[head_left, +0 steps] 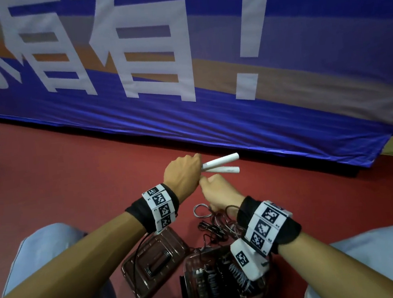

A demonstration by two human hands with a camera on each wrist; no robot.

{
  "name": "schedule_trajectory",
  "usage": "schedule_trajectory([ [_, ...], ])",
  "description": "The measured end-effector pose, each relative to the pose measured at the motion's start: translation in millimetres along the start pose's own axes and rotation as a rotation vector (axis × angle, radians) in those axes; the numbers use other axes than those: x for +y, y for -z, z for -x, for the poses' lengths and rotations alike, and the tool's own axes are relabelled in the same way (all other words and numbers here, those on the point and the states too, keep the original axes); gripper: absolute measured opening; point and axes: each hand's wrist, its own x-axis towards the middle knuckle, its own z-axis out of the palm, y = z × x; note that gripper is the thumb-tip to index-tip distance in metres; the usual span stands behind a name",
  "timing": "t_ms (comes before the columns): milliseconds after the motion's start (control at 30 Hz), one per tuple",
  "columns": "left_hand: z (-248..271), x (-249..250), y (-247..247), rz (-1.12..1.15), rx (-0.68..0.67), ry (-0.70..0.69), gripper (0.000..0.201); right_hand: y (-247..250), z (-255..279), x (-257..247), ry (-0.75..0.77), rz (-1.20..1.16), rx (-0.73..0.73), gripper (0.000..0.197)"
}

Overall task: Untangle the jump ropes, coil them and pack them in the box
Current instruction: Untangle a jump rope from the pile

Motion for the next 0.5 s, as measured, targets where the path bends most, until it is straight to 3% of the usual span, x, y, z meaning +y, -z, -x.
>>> schedule_trajectory([
  [200, -3.1, -3.6, -6.3, -0.035, -0.120, -0.013, 0.014, 18.2, 1.3, -2.4, 0.234, 0.373, -0.011, 0.040],
  [367, -5.4, -7.3, -1.1, -0.162, -0.185, -0.181, 0.017, 48.4, 2.9, 4.1, 0.374, 0.847, 0.212, 0.045],
  [500, -8.5, -11.4, 10.9, -0.231, -0.169, -0.239, 0.020, 55.6, -1.3, 4.3, 0.394, 1.008, 0.364, 0.064],
])
